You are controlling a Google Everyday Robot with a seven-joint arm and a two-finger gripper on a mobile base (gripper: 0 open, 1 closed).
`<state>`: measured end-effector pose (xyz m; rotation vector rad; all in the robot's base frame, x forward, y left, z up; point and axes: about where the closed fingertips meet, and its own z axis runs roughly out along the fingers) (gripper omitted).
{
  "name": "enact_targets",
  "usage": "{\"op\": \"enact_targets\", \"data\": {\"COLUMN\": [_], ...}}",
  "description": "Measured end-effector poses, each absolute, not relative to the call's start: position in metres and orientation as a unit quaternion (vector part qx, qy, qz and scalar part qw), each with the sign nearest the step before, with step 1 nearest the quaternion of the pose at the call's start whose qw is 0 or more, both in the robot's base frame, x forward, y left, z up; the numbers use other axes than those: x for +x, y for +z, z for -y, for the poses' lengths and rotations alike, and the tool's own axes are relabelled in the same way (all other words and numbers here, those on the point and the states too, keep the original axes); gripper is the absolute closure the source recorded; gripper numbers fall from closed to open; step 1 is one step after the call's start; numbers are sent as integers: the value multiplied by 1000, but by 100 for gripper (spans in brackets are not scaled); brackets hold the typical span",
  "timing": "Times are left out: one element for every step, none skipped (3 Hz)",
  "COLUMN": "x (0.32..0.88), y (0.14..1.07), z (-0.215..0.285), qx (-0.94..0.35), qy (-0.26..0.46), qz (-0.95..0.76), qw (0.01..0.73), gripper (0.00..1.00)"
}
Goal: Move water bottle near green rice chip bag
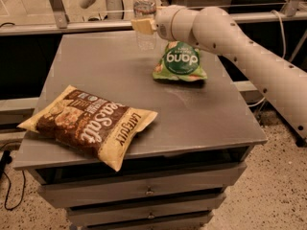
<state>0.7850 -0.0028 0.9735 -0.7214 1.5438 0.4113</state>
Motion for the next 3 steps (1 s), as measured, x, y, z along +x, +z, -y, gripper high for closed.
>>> {"op": "enact_targets", "data": {"x": [781,776,773], "y": [951,936,924], "z": [18,28,33], "qx": [-298,-288,-277], "qy": [184,186,189], "qz": [-685,-691,-698], "qw": [638,636,633], "gripper": [100,100,82]}}
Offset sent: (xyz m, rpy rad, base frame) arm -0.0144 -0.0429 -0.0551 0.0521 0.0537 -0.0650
